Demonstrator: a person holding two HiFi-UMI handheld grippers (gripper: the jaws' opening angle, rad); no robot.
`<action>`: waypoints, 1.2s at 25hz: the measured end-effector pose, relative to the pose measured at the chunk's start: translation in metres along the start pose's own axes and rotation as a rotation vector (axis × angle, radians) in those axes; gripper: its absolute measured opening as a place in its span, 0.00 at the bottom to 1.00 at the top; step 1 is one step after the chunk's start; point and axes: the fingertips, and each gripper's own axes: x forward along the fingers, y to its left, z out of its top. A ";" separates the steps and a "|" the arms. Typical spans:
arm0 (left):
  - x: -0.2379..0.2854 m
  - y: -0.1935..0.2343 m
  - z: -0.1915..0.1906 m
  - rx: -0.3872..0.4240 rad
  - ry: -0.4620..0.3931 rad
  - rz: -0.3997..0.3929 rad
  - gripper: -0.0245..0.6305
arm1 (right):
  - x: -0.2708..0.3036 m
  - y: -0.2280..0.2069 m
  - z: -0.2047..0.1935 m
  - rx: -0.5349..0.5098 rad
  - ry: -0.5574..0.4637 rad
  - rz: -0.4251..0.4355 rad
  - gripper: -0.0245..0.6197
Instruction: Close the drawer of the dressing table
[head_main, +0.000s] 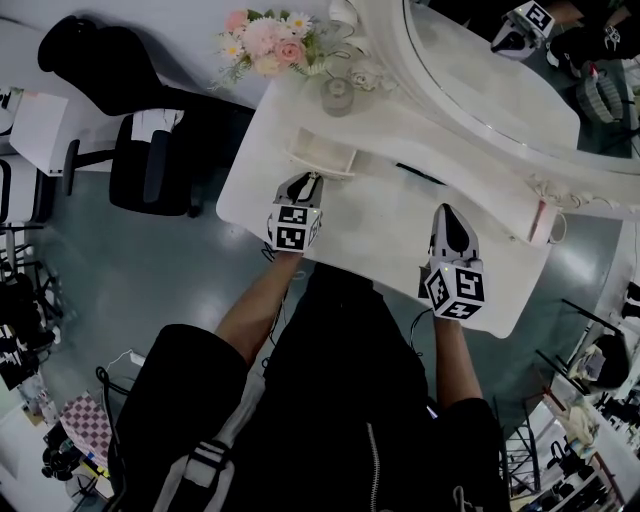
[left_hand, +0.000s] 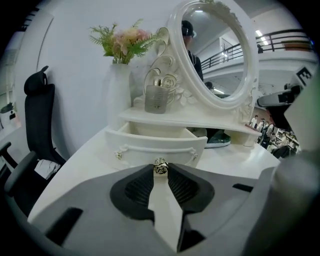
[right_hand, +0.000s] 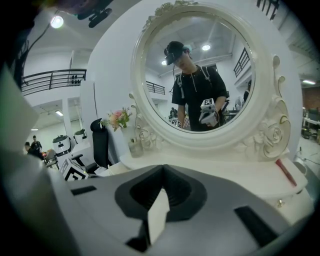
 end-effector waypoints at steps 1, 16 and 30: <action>0.000 0.000 0.000 0.011 -0.005 0.007 0.18 | 0.000 -0.001 0.000 0.000 0.001 -0.002 0.04; 0.012 -0.007 -0.003 0.076 0.025 -0.004 0.18 | 0.001 -0.004 0.000 -0.001 0.005 -0.011 0.04; 0.019 -0.001 0.014 0.097 0.008 -0.013 0.18 | 0.004 -0.008 0.000 0.003 0.013 -0.020 0.04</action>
